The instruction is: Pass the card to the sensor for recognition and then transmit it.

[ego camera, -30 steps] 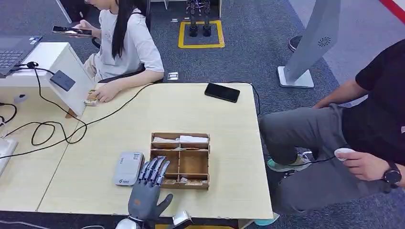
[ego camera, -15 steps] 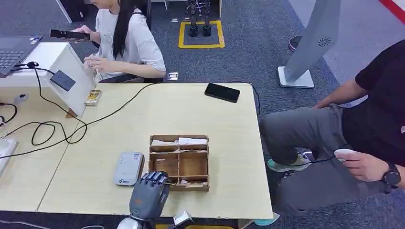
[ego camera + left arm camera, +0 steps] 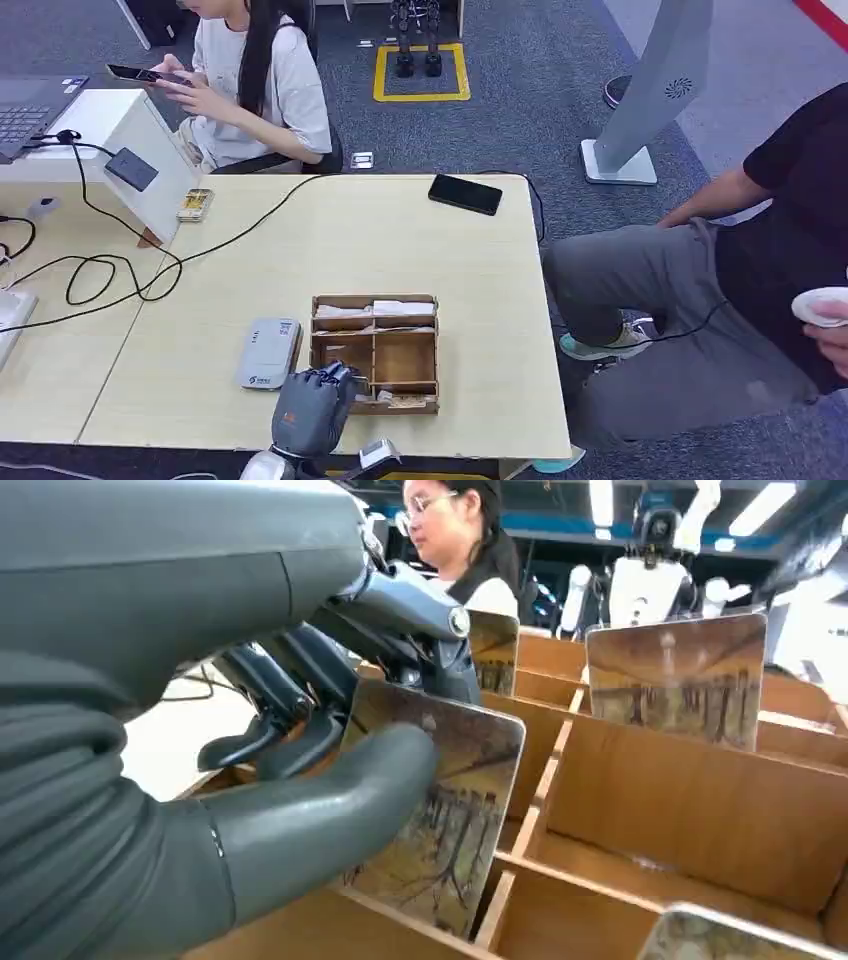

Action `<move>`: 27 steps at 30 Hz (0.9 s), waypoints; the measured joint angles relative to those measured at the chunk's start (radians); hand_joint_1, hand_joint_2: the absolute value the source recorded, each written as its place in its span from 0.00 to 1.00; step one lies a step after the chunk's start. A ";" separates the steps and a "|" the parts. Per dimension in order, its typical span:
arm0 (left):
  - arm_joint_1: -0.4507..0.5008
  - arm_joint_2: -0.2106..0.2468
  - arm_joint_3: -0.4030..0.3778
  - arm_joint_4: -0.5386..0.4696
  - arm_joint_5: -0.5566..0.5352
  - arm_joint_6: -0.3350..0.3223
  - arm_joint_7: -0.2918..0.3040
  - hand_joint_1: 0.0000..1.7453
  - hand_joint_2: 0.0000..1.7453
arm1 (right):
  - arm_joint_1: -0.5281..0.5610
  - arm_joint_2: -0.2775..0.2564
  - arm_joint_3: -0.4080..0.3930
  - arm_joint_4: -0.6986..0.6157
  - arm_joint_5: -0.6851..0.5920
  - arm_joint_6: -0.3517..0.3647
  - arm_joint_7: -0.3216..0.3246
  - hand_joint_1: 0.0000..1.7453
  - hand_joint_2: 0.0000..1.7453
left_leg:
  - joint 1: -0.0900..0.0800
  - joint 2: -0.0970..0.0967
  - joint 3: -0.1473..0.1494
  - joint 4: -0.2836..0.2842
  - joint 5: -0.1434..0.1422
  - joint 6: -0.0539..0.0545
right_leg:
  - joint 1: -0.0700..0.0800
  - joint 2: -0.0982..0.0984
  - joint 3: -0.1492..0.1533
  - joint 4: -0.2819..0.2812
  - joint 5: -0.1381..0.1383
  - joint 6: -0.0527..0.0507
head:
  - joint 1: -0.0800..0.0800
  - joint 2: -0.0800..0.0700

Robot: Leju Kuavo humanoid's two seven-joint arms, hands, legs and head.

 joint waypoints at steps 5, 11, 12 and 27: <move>-0.003 0.032 0.119 -0.128 0.067 0.000 -0.093 1.00 1.00 | -0.002 0.000 -0.001 0.000 0.011 0.003 -0.014 0.00 1.00 | 0.000 -0.001 0.000 0.000 0.001 -0.001 | 0.001 0.000 0.000 0.000 0.000 0.000 | 0.000 0.000; -0.154 0.168 0.302 -0.290 0.314 -0.042 -0.201 1.00 1.00 | -0.005 0.000 -0.005 0.000 0.023 0.005 -0.018 0.00 1.00 | 0.001 -0.001 0.001 0.000 0.003 -0.004 | 0.001 -0.001 -0.001 0.003 0.002 -0.003 | 0.000 0.000; -0.175 0.189 0.325 -0.309 0.327 -0.056 -0.208 1.00 1.00 | -0.005 0.000 -0.008 0.000 0.024 0.011 -0.019 0.00 1.00 | 0.001 -0.001 0.001 0.000 0.004 -0.004 | 0.001 -0.001 -0.001 0.003 0.002 -0.003 | -0.001 0.000; -0.546 0.298 0.419 -0.234 0.309 -0.226 -0.112 1.00 1.00 | -0.027 0.007 -0.015 -0.006 0.080 0.037 -0.003 0.00 1.00 | 0.001 -0.001 0.000 0.001 0.005 -0.005 | 0.002 0.000 -0.001 0.003 0.003 -0.004 | 0.000 0.000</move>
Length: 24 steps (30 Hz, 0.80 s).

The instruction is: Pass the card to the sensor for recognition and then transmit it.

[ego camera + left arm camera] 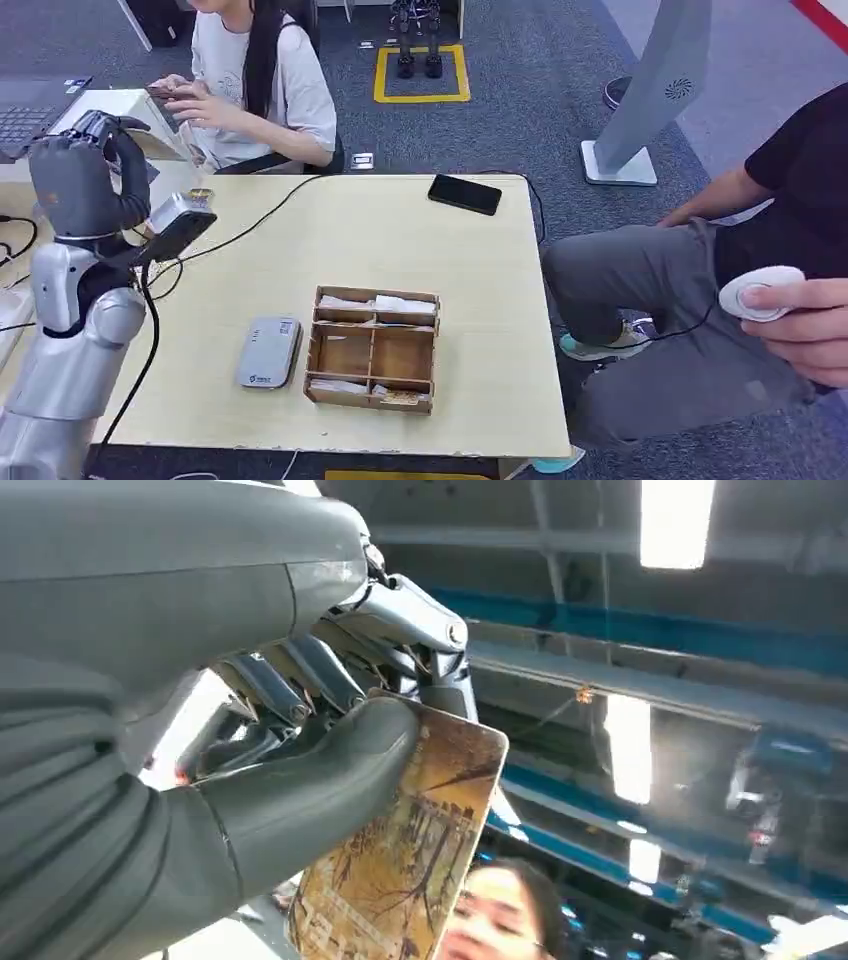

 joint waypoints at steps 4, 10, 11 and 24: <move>-0.133 0.000 -0.002 0.165 -0.022 -0.019 0.020 1.00 1.00 | -0.017 0.005 0.000 -0.006 0.016 0.005 0.008 0.00 1.00 | 0.000 0.002 0.000 0.000 0.001 0.001 | 0.000 0.002 0.000 0.000 0.001 -0.002 | 0.000 0.000; -0.216 0.000 -0.009 0.316 -0.088 -0.010 0.056 1.00 1.00 | -0.026 0.008 0.001 -0.008 0.023 0.007 0.010 0.00 1.00 | 0.000 0.002 0.000 0.000 0.001 0.001 | 0.000 0.003 -0.002 0.000 0.001 -0.002 | 0.000 0.000; -0.223 0.000 -0.011 0.334 -0.094 -0.010 0.059 1.00 1.00 | -0.025 0.008 0.001 -0.008 0.026 0.010 0.010 0.00 1.00 | 0.000 0.002 -0.001 0.000 0.001 0.001 | 0.000 0.003 -0.002 0.000 0.001 -0.002 | 0.000 0.000; -0.246 0.000 -0.029 0.443 -0.142 -0.004 0.077 1.00 1.00 | -0.022 0.008 0.001 -0.008 0.028 0.016 0.008 0.00 1.00 | 0.000 0.003 -0.002 0.000 0.001 0.001 | 0.000 0.004 -0.003 0.000 0.001 -0.002 | 0.000 0.000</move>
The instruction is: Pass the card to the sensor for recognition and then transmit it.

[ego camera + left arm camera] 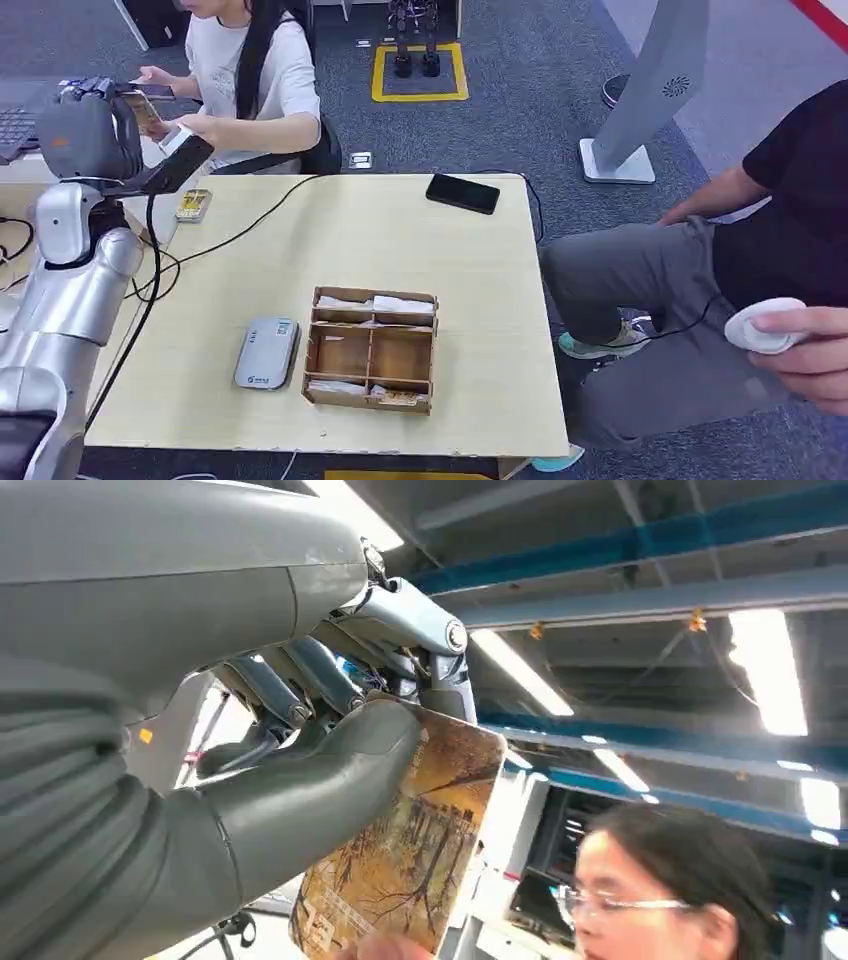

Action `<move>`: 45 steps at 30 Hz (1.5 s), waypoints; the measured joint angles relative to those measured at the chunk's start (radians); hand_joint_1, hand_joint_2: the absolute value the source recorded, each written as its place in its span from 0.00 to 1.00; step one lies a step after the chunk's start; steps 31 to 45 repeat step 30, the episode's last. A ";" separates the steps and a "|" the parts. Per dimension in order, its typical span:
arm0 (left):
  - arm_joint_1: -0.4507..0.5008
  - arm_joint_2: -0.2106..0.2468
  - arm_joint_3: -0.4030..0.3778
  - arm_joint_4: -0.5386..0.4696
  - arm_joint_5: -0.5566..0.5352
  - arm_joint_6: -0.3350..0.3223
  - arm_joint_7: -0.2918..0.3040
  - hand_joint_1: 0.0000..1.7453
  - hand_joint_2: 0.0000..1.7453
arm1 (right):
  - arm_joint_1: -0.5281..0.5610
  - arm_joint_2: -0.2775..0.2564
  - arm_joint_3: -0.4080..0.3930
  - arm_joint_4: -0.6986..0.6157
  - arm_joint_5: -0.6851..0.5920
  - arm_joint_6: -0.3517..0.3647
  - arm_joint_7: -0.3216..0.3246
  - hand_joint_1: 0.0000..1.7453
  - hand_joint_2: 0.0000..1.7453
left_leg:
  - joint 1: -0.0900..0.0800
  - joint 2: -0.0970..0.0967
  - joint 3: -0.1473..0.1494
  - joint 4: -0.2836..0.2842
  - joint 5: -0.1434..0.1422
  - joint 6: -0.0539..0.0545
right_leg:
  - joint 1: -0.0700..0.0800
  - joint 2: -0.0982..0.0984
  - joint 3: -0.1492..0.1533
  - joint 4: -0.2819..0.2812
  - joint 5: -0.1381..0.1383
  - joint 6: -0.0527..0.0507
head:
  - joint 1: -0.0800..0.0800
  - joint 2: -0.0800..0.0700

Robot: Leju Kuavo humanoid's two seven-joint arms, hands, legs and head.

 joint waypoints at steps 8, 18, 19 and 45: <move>0.015 0.010 -0.012 0.012 -0.034 0.048 0.010 0.00 1.00 | 0.000 0.000 0.000 0.000 -0.002 -0.003 -0.006 0.00 1.00 | 0.000 0.002 -0.002 0.000 0.000 0.000 | 0.000 0.002 -0.002 0.000 0.000 0.000 | 0.000 0.000; 0.120 0.086 0.012 -0.014 0.086 0.130 -0.005 0.00 1.00 | 0.007 0.000 -0.002 0.000 -0.027 -0.019 -0.015 0.00 1.00 | 0.000 0.005 -0.001 -0.001 0.000 0.000 | -0.001 0.005 0.000 0.002 0.000 0.000 | 0.001 0.000; 0.175 0.107 0.040 -0.035 0.121 0.165 -0.010 0.00 1.00 | 0.012 0.000 -0.005 0.000 -0.034 -0.021 -0.019 0.00 1.00 | -0.001 0.009 0.001 -0.003 -0.001 -0.001 | -0.002 0.009 0.000 0.002 0.000 0.000 | 0.000 0.000; 0.683 0.112 0.965 0.007 0.493 0.229 -0.488 0.00 1.00 | 0.072 -0.003 -0.063 0.010 -0.081 -0.056 -0.043 0.00 1.00 | 0.000 0.020 0.007 -0.009 -0.008 -0.006 | -0.001 0.020 -0.001 0.001 -0.006 -0.004 | -0.001 0.000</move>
